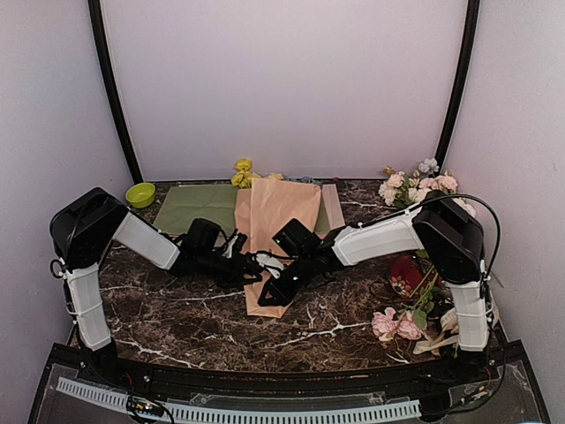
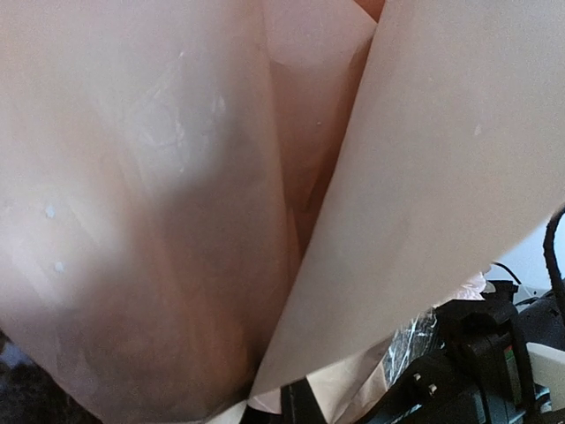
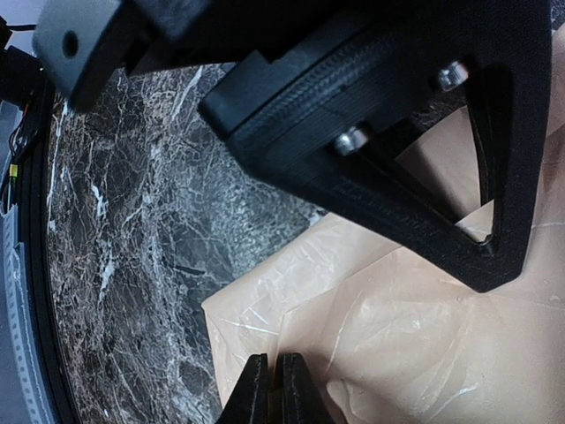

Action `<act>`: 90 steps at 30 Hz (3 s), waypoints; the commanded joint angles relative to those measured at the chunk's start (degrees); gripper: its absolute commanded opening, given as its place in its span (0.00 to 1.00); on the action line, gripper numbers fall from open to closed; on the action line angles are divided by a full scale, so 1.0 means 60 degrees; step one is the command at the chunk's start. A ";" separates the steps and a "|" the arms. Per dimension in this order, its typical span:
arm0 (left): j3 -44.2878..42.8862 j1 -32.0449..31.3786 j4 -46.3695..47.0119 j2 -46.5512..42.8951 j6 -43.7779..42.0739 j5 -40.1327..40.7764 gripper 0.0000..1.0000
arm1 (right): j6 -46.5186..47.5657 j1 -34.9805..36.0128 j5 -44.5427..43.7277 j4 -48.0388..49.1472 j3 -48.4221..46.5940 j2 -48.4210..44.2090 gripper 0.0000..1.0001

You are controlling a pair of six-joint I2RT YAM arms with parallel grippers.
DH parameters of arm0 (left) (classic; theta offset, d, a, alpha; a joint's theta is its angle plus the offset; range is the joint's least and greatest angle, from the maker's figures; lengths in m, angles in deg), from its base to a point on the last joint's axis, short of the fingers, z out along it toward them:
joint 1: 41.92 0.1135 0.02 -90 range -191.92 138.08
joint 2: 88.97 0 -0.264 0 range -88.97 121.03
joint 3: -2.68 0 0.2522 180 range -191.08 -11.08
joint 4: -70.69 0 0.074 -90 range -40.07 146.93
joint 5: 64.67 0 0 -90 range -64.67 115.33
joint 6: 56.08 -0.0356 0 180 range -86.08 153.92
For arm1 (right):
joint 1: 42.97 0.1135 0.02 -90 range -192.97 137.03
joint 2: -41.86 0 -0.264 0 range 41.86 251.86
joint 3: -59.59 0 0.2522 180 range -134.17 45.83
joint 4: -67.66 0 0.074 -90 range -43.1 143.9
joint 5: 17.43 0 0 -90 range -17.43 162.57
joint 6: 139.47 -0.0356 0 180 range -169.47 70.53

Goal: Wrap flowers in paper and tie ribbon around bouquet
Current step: Pass from the left arm to the right, then press the fold line on the folded bouquet.

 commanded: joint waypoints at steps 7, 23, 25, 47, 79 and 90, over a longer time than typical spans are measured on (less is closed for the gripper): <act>-0.0351 0.0211 -0.2610 -0.1467 -0.1139 0.1674 0.28 | 0.0307 0.0088 -0.0420 -0.1084 0.0409 0.0209 0.08; -0.5022 0.1292 -0.2847 0.0488 -0.3485 0.0915 0.61 | 0.0285 0.0092 -0.0349 -0.0924 0.0587 0.0117 0.08; -0.5435 0.1551 -0.2772 0.0734 -0.3223 0.0998 0.47 | 0.0332 0.0091 -0.0336 -0.0981 0.0602 0.0137 0.08; -0.5897 0.2919 -0.2980 0.2839 -0.3467 0.1282 0.00 | 0.1108 0.0095 -0.0835 -0.2262 0.0589 -0.0095 0.10; -0.6043 0.2948 -0.2497 0.3556 -0.3496 0.1075 0.00 | 0.0788 -0.0037 -0.1080 -0.0627 0.2640 -0.1004 0.11; -0.6339 0.2947 -0.2646 0.3668 -0.3590 0.0892 0.00 | 0.1318 -0.0078 -0.0616 -0.1506 0.2919 -0.2865 0.13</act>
